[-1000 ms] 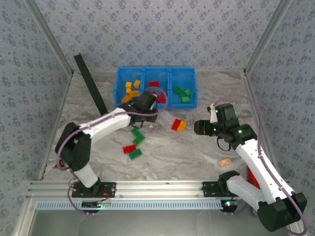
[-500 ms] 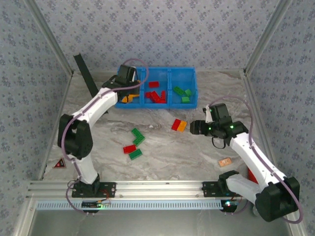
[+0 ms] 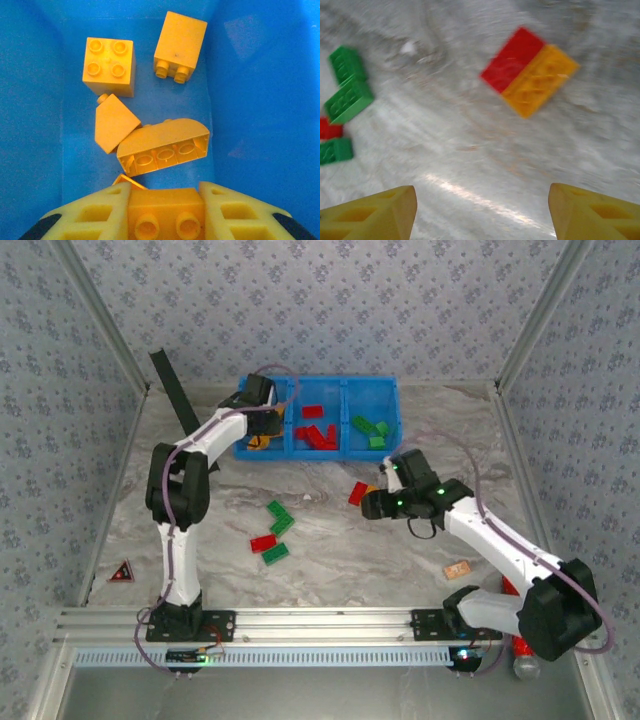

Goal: Sort the legos into containers by color
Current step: Place the lego in the container, then pick up the lego from the bottom-center of the table.

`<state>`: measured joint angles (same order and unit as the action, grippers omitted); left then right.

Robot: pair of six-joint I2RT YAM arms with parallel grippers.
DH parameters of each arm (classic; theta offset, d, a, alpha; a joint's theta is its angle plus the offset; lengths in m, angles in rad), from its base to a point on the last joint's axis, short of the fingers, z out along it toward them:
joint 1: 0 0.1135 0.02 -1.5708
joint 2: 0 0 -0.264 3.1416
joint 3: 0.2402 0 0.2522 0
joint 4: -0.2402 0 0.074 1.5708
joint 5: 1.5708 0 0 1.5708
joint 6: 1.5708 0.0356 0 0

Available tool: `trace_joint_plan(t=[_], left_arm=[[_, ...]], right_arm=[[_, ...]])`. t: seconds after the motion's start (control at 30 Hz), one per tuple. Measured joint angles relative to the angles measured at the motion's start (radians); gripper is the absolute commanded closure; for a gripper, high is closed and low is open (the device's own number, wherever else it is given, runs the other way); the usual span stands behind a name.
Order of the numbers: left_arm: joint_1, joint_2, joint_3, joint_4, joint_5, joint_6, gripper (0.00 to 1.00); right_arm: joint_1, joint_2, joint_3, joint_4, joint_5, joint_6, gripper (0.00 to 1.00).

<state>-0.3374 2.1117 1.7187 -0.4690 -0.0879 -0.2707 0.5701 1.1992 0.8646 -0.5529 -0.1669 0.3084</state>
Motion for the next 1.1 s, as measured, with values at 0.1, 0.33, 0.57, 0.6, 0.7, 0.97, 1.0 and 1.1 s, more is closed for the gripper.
trace_joint_plan(t=[0.1,0.33,0.57,0.6,0.7,0.97,1.0,1.1], left_arm=[[0.010,0.018,0.017,-0.003,0.019,0.000,0.69],[0.026,0.056,0.021,-0.007,0.047,0.000,0.65],[0.031,0.062,0.020,-0.006,0.062,0.003,0.44],[0.031,0.061,0.016,0.000,0.066,0.004,0.40],[0.034,0.045,-0.014,0.010,0.076,0.008,0.37],[0.035,-0.090,-0.050,0.012,0.103,0.017,0.35],[0.035,-0.113,-0.053,0.016,0.103,0.017,0.35],[0.035,-0.188,-0.061,0.026,0.106,0.019,0.34]], right_arm=[[0.149,0.014,0.021,0.025,0.013,-0.121,0.30],[0.333,0.019,0.027,0.077,-0.040,-0.524,0.14],[0.443,0.166,0.115,0.086,-0.038,-0.816,0.13],[0.457,0.197,0.131,0.087,-0.034,-0.847,0.14],[0.486,0.273,0.160,0.097,-0.032,-0.920,0.14],[0.510,0.422,0.237,0.115,-0.040,-1.017,0.15],[0.513,0.434,0.245,0.121,-0.041,-1.025,0.15],[0.531,0.474,0.269,0.137,-0.043,-1.045,0.16]])
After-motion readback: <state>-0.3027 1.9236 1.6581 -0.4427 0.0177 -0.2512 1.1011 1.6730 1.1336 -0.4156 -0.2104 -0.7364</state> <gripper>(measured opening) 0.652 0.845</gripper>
